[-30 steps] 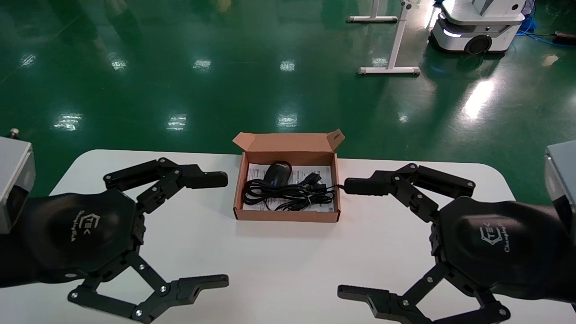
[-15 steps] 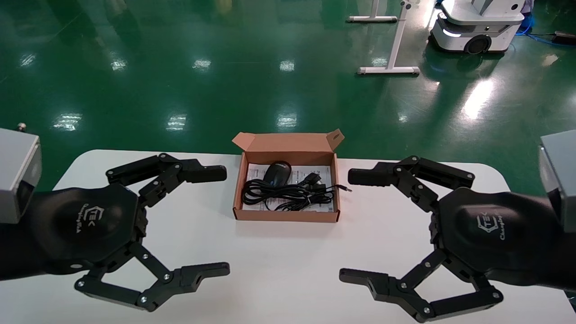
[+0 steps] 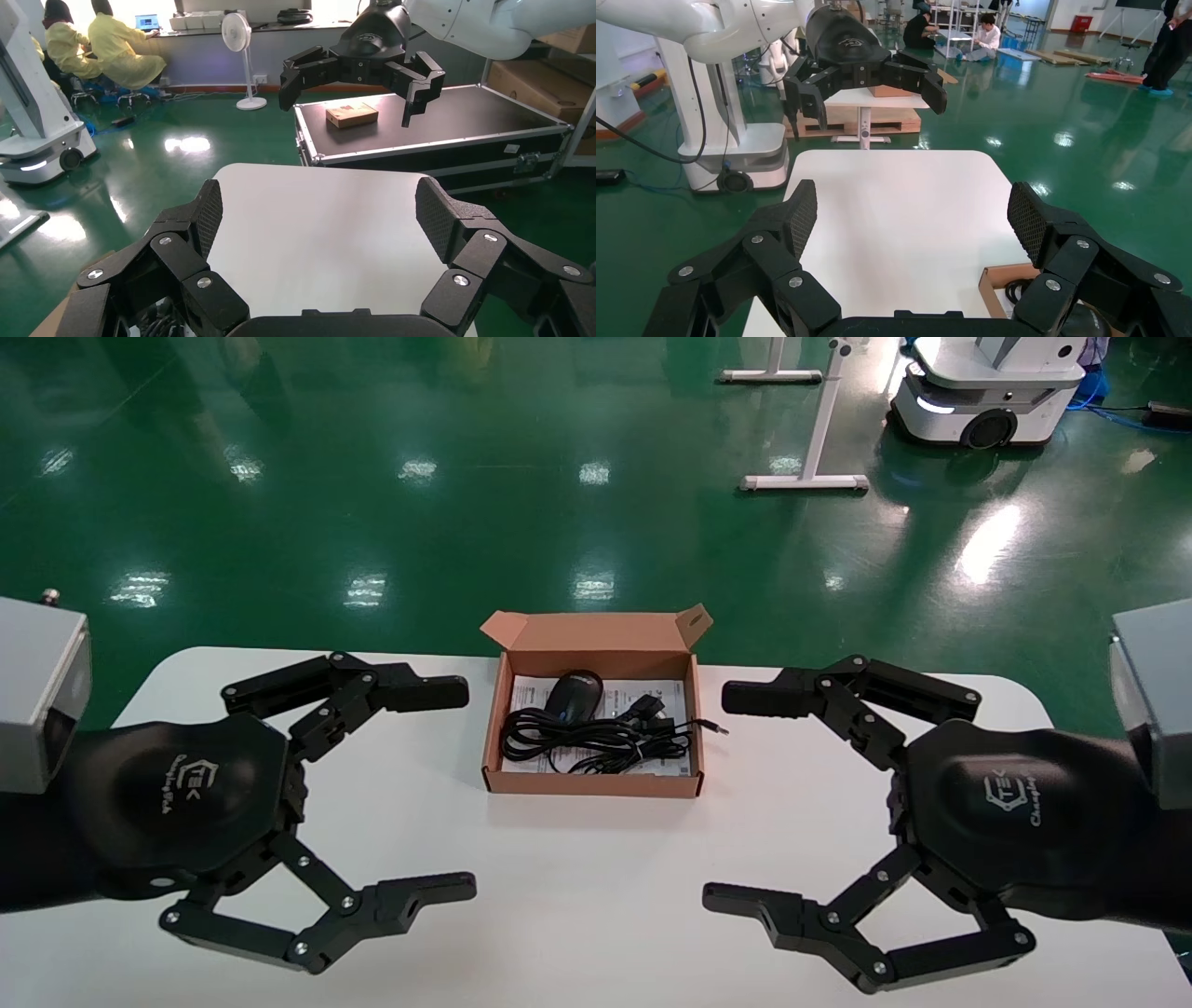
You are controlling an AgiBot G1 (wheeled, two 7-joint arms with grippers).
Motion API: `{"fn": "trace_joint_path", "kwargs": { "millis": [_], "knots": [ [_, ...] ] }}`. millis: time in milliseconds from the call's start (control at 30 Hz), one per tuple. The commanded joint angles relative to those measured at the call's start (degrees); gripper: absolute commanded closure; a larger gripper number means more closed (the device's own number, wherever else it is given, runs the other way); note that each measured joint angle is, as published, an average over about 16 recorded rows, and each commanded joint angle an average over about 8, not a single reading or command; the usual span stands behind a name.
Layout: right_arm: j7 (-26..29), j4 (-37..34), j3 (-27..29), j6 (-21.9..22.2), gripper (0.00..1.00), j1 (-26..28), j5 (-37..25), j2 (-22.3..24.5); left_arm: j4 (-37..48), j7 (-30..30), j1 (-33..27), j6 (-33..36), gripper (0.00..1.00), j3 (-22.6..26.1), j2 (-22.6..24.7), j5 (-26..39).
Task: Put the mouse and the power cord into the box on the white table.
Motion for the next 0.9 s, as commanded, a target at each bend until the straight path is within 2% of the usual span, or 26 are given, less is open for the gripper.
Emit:
{"fn": "trace_joint_path", "kwargs": {
  "millis": [33,900],
  "knots": [
    [-0.03,-0.06,-0.02,0.01,0.00,0.03,-0.03,-0.02,0.05,0.01,-0.02,-0.01,0.00,0.01,0.02,0.02],
    [-0.16,-0.27,-0.11,0.07,0.00,0.16,-0.18,-0.10,0.20,0.05,-0.10,-0.09,0.00,0.08,0.10,0.13]
  ]
}}
